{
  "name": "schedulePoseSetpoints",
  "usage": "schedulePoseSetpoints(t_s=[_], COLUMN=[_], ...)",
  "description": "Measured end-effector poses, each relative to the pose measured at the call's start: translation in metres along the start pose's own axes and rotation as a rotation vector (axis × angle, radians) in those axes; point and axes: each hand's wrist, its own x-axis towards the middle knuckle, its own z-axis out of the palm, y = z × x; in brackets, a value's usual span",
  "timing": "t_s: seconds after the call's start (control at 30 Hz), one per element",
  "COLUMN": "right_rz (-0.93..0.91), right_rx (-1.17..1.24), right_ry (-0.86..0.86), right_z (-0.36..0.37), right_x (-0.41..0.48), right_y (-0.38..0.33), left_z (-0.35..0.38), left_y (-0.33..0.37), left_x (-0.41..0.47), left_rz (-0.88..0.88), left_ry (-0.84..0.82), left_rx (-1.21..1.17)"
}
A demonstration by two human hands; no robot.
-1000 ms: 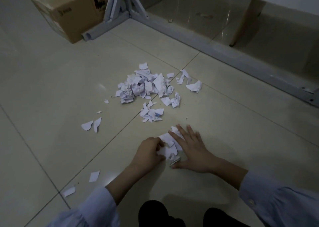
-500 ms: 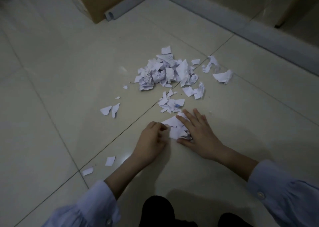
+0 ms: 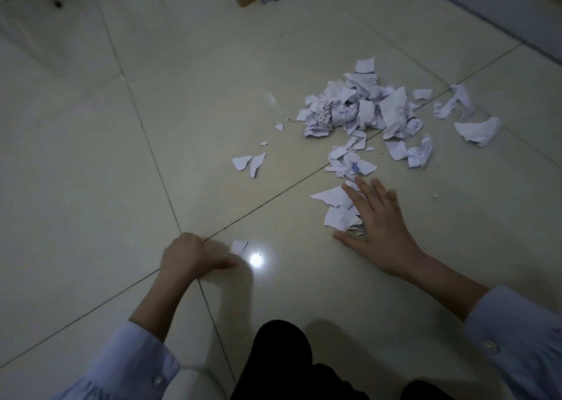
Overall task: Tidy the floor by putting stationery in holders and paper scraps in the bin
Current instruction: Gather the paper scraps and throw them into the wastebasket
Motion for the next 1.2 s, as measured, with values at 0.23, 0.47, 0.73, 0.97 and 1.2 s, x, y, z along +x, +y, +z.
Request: schedulePoseSetpoints(t_s=[0.23,0.47,0.73,0.97,1.2], right_rz=[-0.035,0.015,-0.170,-0.238,-0.130], right_rx=[0.042,-0.008,0.029,-0.183,-0.222], right_ry=[0.012,0.048,-0.049,-0.001,0.170], right_z=[-0.003,-0.011,-0.024,-0.015,-0.050], right_x=[-0.002,0.000,0.015,0.040,0.065], right_y=[0.005,0.020,0.014,0.011,0.025], left_z=[0.007,-0.007,-0.021,-0.025,-0.028], left_y=[-0.001,0.046,0.115,0.144,0.120], left_x=[0.020,0.034,0.040,0.042,0.067], left_rz=[0.010,0.098,0.397,0.666,0.564], left_ry=[-0.048,-0.014,0.029,0.037,0.597], left_rx=[0.031,0.083,0.048,-0.195,-0.463])
